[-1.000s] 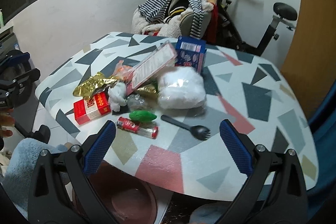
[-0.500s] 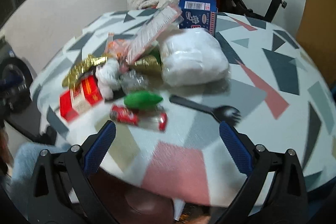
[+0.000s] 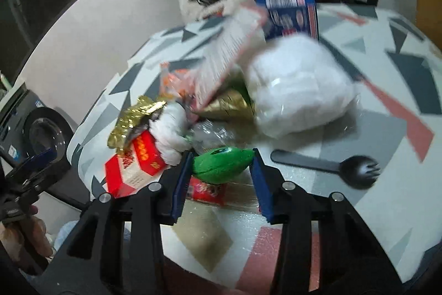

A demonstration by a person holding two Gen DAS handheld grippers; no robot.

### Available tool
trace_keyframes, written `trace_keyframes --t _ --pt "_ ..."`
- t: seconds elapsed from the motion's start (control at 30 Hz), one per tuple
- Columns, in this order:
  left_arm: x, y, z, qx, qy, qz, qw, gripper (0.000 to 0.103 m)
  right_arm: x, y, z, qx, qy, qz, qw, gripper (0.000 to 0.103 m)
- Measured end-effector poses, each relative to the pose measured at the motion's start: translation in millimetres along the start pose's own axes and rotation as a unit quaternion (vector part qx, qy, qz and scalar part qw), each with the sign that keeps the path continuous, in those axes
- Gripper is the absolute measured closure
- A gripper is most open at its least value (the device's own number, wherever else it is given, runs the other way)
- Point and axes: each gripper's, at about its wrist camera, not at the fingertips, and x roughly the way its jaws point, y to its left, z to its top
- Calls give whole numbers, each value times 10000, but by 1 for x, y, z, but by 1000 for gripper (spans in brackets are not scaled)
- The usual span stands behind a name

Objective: Collect trash
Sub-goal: 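Reach the right gripper to the green clip and close on it, then grasp the gold foil wrapper with the left gripper while the right gripper holds the green clip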

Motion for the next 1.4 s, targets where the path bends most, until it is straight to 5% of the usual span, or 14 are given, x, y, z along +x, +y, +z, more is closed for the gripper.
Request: trace_keyframes --t 0.2,0.4,0.53,0.8,1.03,1.4 --pt "24 -22 19 185 209 -450 9986 6 -30 1 6 -103 -307 45 9995 59" --pt "65 -47 43 869 466 -142 9950 6 -47 -12 2 5 -436 -7 9990 59" --pt "82 -42 56 622 652 -344 9953 6 -54 -27 -3 202 -467 -4 9987 59" --pt "126 -59 63 1290 1041 431 9852 8 -57 -37 -11 328 -481 -6 9983 59" --pt "149 -58 66 1229 1332 488 9822 9 -58 -48 -13 448 -471 5 9979 59" --pt "127 -43 85 1390 1094 291 9838 48 -68 -46 -7 381 -563 -94 9976 59"
